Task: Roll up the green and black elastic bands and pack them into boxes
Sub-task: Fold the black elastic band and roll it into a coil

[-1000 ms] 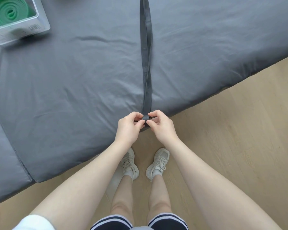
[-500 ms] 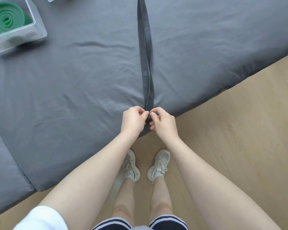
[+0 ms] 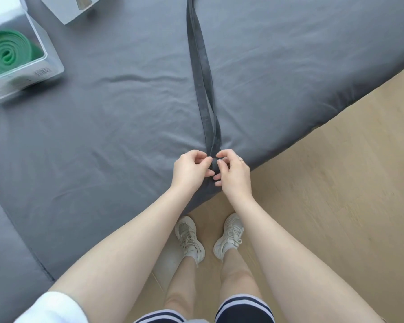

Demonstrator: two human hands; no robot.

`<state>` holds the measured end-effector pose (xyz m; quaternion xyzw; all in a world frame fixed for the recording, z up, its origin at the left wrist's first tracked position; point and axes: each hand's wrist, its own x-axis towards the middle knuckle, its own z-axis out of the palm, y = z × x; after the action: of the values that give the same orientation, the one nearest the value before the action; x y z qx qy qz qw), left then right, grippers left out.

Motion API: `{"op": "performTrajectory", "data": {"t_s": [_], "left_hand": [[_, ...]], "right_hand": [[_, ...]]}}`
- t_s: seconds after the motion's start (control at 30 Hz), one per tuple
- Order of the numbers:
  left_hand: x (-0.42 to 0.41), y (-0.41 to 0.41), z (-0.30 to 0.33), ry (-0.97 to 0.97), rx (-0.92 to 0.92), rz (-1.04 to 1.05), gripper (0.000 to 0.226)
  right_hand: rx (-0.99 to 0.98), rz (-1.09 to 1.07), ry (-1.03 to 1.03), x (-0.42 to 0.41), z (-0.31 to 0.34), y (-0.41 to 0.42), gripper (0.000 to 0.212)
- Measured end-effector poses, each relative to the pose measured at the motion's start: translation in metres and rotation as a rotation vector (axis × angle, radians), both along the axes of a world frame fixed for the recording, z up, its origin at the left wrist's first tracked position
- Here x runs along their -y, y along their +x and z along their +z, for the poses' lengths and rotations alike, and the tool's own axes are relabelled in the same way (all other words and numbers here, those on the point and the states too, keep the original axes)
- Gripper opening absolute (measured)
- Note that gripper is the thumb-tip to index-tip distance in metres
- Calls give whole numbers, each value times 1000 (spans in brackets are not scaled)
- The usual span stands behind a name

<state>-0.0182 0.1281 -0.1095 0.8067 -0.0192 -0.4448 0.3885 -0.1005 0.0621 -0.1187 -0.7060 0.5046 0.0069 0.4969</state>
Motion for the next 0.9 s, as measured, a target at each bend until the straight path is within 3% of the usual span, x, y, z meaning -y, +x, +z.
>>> {"op": "performTrajectory", "data": {"t_s": [0.1, 0.2, 0.33, 0.43, 0.67, 0.9], "left_hand": [[-5, -1, 0, -21, 19, -66, 28], [-2, 0, -2, 23, 104, -141, 23], [11, 1, -6, 43, 90, -22, 11], [18, 6, -4, 73, 37, 70, 16], [35, 23, 1, 223, 26, 127, 19], [48, 2, 3, 271, 14, 129, 16]], "right_hand": [[-37, 8, -72, 4, -1, 7, 11], [-58, -13, -67, 10, -3, 12, 13], [-50, 165, -78, 26, -8, 10, 18], [-68, 364, -109, 39, -9, 12, 25], [-57, 384, 76, 58, 0, 21, 38], [-106, 560, 99, 64, -4, 15, 40]]}}
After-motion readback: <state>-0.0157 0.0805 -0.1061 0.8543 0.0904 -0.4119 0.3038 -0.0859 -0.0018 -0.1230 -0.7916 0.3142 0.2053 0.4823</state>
